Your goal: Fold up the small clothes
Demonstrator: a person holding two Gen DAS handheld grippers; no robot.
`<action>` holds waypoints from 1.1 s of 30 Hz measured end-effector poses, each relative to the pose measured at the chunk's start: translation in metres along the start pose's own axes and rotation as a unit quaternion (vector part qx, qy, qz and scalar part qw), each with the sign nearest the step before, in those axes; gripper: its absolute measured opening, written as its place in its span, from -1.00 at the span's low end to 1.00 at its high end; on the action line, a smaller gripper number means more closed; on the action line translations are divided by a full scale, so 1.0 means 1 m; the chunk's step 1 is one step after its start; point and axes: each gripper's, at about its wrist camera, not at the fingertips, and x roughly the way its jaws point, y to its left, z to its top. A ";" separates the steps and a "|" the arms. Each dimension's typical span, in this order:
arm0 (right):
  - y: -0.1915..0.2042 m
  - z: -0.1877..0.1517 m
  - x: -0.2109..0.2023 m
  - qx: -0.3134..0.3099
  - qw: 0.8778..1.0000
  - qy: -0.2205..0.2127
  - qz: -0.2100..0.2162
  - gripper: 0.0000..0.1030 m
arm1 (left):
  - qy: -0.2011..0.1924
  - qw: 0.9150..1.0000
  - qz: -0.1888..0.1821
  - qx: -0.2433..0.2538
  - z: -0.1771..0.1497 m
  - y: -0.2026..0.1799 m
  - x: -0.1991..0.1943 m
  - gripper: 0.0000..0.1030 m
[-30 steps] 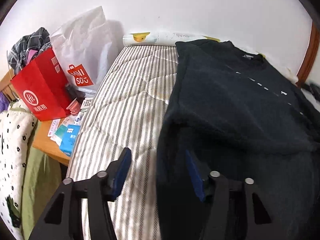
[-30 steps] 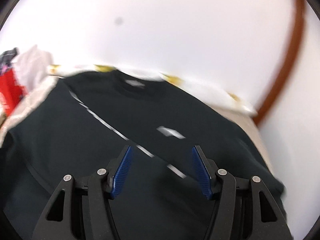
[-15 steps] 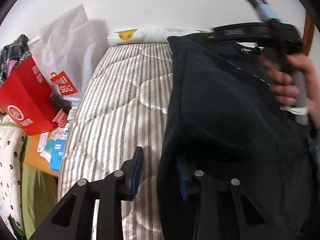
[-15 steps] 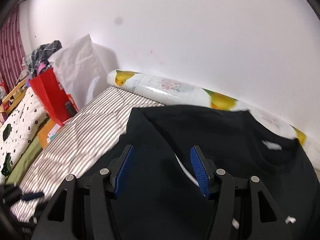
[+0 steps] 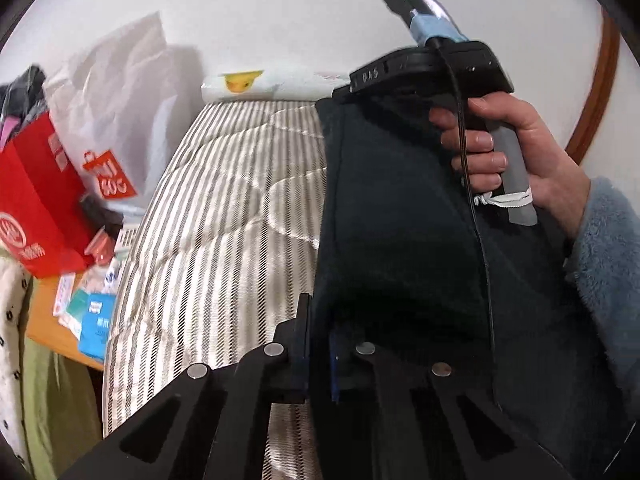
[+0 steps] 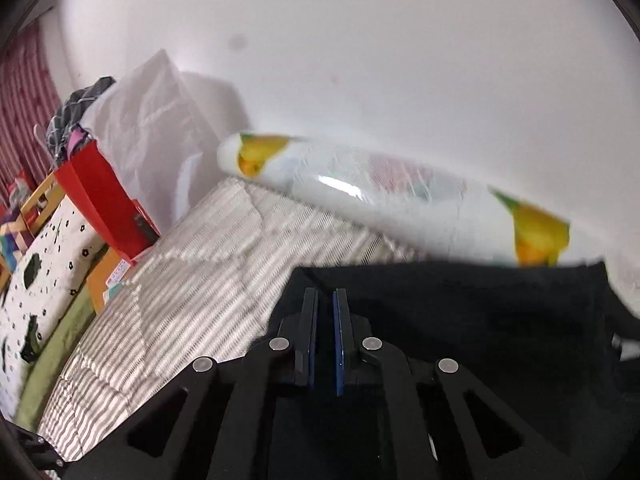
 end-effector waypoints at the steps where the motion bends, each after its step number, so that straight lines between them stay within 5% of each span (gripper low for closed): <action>1: 0.002 0.003 0.002 0.001 1.000 -0.001 -0.001 -0.87 | 0.007 1.000 -0.003 -0.009 0.000 0.003 0.002 -0.87; 9: 0.011 0.002 0.038 0.000 0.999 0.024 -0.029 -0.81 | 0.019 1.000 -0.003 -0.021 0.000 0.007 0.006 -0.80; 14: 0.008 0.004 0.007 0.013 0.999 0.019 -0.025 -0.68 | 0.026 0.999 0.005 -0.026 -0.001 0.007 0.000 -0.48; 17: 0.010 -0.009 -0.034 0.007 0.999 0.000 -0.040 -0.53 | 0.023 0.999 0.006 -0.037 -0.006 0.008 -0.013 -0.45; 22: 0.004 -0.058 -0.110 0.011 0.997 -0.005 -0.071 -0.02 | 0.009 1.000 0.000 -0.029 -0.015 0.004 -0.039 -0.45; 33: -0.026 -0.197 -0.241 0.113 0.977 0.007 -0.183 0.12 | -0.029 0.999 -0.021 0.011 -0.030 -0.020 -0.090 -0.45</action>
